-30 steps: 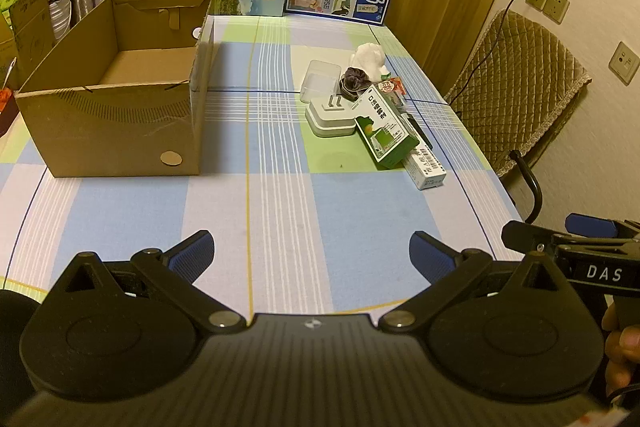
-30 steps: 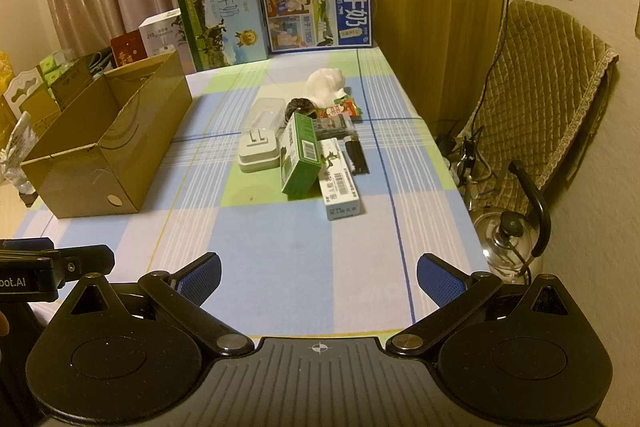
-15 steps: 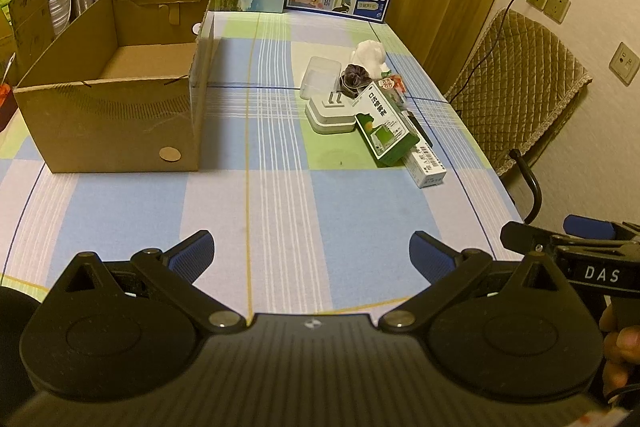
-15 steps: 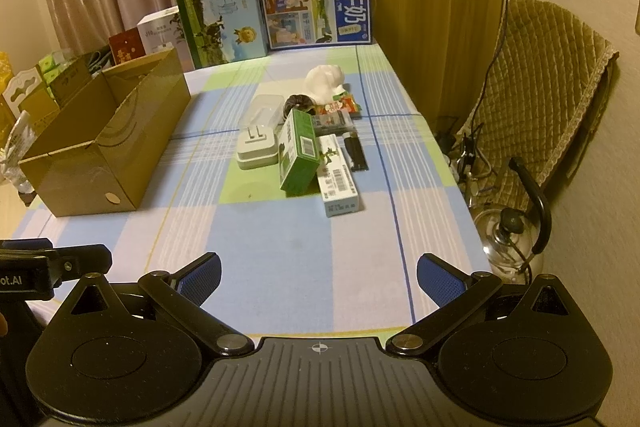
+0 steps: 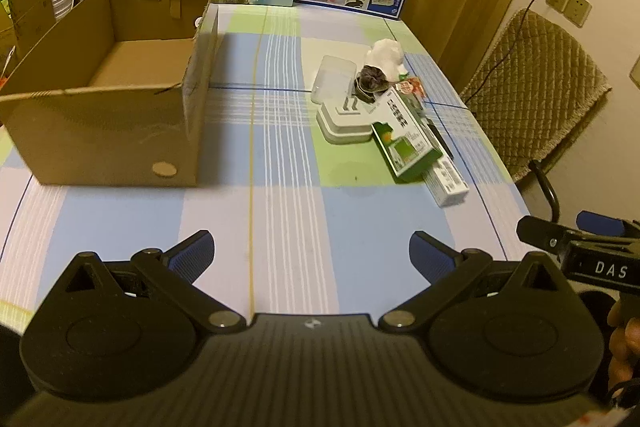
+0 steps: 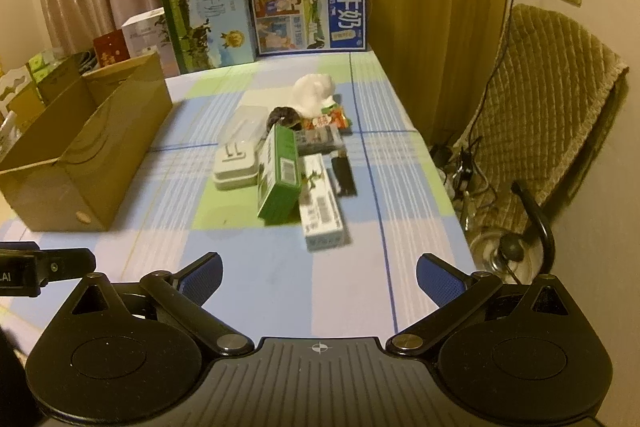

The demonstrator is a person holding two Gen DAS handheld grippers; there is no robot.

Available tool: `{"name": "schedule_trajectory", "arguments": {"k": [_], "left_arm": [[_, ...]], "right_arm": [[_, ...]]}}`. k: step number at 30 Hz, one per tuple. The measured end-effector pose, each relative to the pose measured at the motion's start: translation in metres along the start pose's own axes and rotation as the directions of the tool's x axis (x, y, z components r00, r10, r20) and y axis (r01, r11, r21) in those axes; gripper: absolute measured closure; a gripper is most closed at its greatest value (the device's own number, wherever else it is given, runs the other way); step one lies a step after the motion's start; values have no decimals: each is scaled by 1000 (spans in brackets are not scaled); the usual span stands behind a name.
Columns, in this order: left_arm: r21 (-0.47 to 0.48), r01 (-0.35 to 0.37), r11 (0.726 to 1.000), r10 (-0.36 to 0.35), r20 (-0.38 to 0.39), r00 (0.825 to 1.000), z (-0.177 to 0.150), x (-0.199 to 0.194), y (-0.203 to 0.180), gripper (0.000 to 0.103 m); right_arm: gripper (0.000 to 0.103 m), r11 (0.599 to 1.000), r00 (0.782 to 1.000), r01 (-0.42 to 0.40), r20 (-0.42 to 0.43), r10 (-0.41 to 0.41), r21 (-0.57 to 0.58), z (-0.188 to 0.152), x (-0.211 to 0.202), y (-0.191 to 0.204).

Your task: Organize objects

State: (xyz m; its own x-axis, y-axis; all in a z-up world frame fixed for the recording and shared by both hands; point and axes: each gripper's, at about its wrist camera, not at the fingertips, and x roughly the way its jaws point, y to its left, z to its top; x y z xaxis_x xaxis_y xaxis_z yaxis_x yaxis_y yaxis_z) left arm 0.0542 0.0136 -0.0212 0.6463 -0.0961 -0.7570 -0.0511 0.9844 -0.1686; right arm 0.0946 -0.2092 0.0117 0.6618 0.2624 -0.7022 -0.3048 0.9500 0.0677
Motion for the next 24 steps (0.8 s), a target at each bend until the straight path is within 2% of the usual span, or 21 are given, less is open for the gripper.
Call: {"name": "schedule_trajectory", "arguments": {"k": [3, 7, 11, 15, 17, 19, 20, 24], "left_arm": [[7, -6, 1000, 6, 0, 1000, 10, 16, 0, 1], [0, -6, 1000, 6, -9, 1000, 23, 39, 1, 1], [-6, -3, 1000, 3, -13, 1000, 33, 63, 1, 1], [-6, 6, 1000, -6, -19, 1000, 41, 82, 0, 1], [-2, 8, 1000, -8, -21, 1000, 44, 89, 0, 1], [1, 13, 1000, -13, -25, 1000, 47, 95, 0, 1], [3, 20, 1000, -20, -27, 999, 47, 97, 1, 1], [-9, 38, 999, -38, -31, 999, 48, 102, 7, 1]], "right_arm": [[2, 1000, 1000, 1, 0, -1, -14, 9, 21, -4], [18, 999, 999, 3, -38, -4, -44, 19, 56, -8], [24, 996, 997, -3, -77, -3, -84, 21, 94, -10], [36, 995, 993, -18, -114, 7, -96, 21, 126, -14], [42, 994, 993, -17, -119, 4, -105, 22, 136, -15], [59, 993, 991, -22, -134, 6, -115, 22, 145, -16], [64, 992, 990, -22, -139, 5, -120, 22, 148, -15], [68, 992, 991, -31, -132, 14, -126, 20, 149, -8]]}}
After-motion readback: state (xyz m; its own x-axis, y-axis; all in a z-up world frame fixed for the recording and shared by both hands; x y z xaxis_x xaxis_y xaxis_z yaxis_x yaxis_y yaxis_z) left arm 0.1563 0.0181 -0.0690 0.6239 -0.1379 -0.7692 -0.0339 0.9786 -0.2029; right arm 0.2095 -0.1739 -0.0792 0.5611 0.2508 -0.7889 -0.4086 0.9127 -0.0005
